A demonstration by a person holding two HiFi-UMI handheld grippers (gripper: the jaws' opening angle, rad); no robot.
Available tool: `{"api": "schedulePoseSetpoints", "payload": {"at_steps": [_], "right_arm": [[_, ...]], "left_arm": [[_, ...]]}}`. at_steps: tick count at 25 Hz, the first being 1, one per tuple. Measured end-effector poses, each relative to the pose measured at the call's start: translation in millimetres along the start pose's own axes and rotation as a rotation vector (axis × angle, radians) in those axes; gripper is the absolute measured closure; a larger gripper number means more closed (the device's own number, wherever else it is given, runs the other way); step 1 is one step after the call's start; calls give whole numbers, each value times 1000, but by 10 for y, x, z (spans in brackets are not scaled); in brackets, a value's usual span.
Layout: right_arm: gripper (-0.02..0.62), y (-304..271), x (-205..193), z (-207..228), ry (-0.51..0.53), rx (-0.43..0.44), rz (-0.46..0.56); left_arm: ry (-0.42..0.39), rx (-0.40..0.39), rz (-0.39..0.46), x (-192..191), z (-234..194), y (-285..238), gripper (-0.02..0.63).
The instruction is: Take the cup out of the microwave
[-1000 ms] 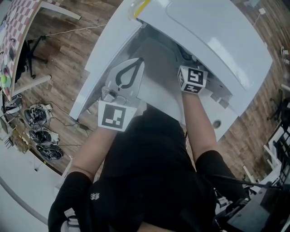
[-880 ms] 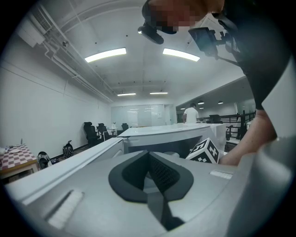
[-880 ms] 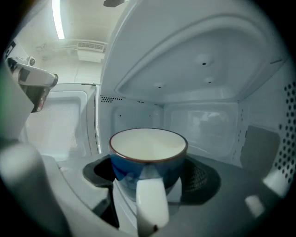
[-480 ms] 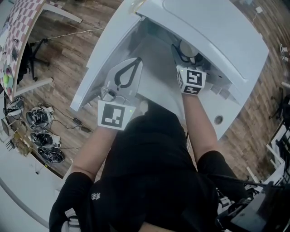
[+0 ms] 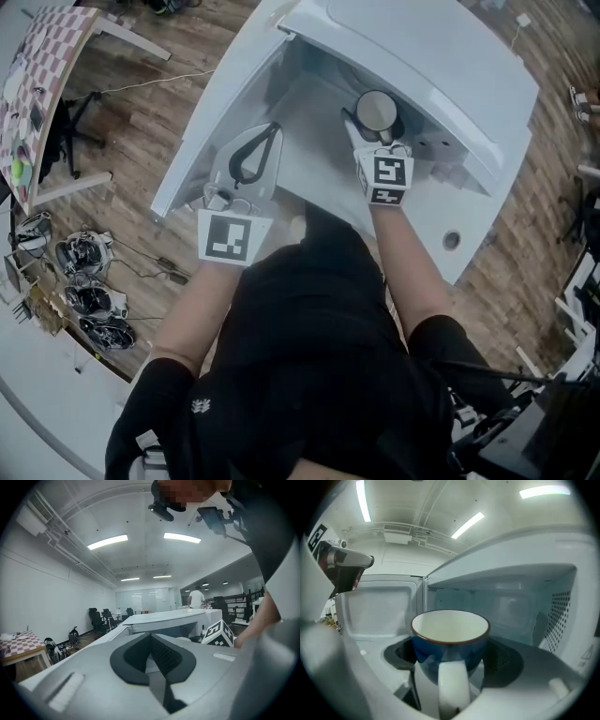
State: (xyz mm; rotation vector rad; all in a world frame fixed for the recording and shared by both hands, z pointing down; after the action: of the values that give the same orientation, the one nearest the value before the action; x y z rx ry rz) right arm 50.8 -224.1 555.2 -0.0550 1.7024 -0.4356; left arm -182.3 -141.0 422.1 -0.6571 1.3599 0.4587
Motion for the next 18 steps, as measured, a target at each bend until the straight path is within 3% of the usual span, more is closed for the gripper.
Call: {"api": "schedulePoseSetpoints", "payload": {"at_steps": [18], "right_arm": [[199,524,204,19,18,40,-21]], "left_arm": [[-26,10,22,241,110,110,604]]}}
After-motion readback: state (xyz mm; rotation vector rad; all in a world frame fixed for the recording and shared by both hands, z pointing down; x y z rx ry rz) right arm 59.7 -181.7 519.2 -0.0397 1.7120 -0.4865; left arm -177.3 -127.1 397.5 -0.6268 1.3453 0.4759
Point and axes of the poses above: the fingertips, and each gripper's own axes: y backward along the fingers, z to its right, x out of its top, the point moved 10 cm from there along y, backward along the fingers, and after that the axes turned 13 degrees about -x, right-handed, at the moved point
